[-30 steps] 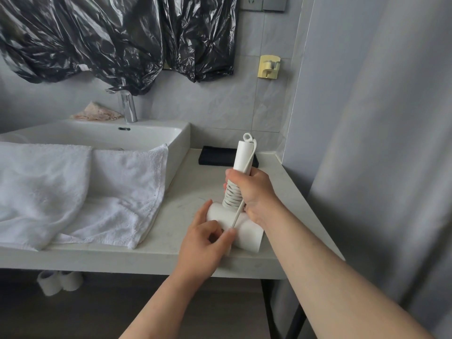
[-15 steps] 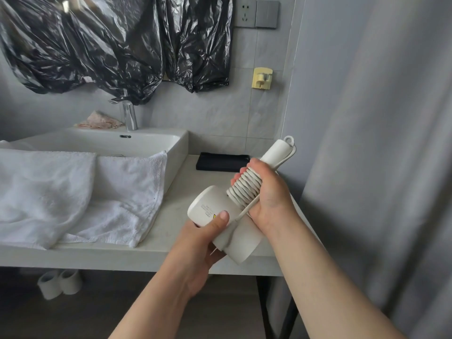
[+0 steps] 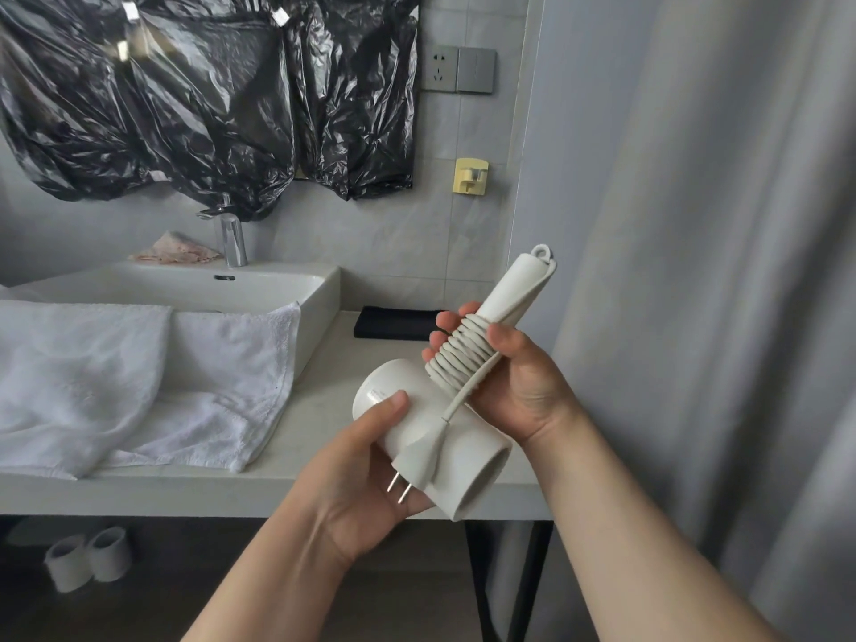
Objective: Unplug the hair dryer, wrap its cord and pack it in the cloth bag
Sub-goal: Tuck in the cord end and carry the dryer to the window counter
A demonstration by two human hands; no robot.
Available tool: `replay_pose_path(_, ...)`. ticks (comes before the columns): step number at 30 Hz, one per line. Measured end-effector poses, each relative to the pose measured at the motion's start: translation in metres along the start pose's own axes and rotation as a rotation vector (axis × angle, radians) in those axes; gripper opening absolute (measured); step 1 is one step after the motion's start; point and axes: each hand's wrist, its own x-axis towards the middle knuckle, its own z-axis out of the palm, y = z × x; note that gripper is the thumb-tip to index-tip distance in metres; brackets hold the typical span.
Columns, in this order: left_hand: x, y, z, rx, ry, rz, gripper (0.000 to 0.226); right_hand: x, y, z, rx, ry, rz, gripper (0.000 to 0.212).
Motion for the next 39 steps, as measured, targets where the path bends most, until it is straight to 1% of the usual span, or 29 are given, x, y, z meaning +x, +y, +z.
replay_pose_path(2,-0.001,-0.002,0.000,0.008,-0.011,0.009,0.061,-0.001,0.001,0.002,-0.010,0.010,-0.002,0.047)
replay_pose_path(5,-0.005,-0.005,0.002,0.016,-0.010,0.076,0.054,-0.001,0.004,0.006,-0.043,0.057,-0.009,0.051)
replay_pose_path(8,-0.004,-0.009,0.000,0.029,0.014,0.156,0.060,0.001,0.005,0.009,-0.092,0.108,-0.017,0.053)
replay_pose_path(10,-0.002,-0.012,-0.001,0.040,0.019,0.181,0.064,0.001,0.006,0.011,-0.133,0.158,-0.013,0.043)
replay_pose_path(12,-0.001,-0.013,-0.003,0.060,0.008,0.215,0.062,0.002,0.007,0.012,-0.159,0.209,-0.004,0.032)
replay_pose_path(14,0.001,-0.013,-0.006,0.100,0.010,0.265,0.059,0.003,0.009,0.012,-0.178,0.265,0.006,0.025)
replay_pose_path(18,0.004,-0.016,-0.009,0.155,0.019,0.324,0.054,0.005,0.015,0.009,-0.181,0.347,0.004,0.021)
replay_pose_path(22,0.004,-0.018,-0.010,0.180,0.025,0.370,0.060,0.006,0.018,0.012,-0.239,0.398,-0.020,0.014)
replay_pose_path(24,0.005,-0.018,-0.009,0.157,0.033,0.388,0.057,0.009,0.021,0.015,-0.292,0.460,-0.024,0.015)
replay_pose_path(26,0.008,-0.017,-0.009,0.148,0.038,0.424,0.044,0.011,0.022,0.019,-0.364,0.533,-0.022,0.027)
replay_pose_path(27,0.009,-0.016,-0.009,0.136,0.044,0.441,0.036,0.011,0.021,0.020,-0.401,0.541,-0.022,0.033)
replay_pose_path(29,0.011,-0.014,-0.009,0.103,0.048,0.457,0.029,0.009,0.020,0.022,-0.487,0.483,-0.025,0.040)
replay_pose_path(32,0.011,-0.008,-0.009,0.071,0.044,0.477,0.038,0.003,0.019,0.025,-0.691,0.361,0.027,0.048)
replay_pose_path(34,0.012,-0.007,-0.008,0.029,0.038,0.486,0.043,-0.001,0.020,0.027,-0.747,0.267,0.071,0.051)
replay_pose_path(37,0.009,-0.006,-0.007,-0.032,0.078,0.437,0.052,-0.007,0.020,0.029,-0.817,0.207,0.109,0.048)
replay_pose_path(39,0.004,-0.004,-0.009,-0.069,0.084,0.351,0.060,-0.008,0.017,0.030,-0.873,0.201,0.099,0.046)
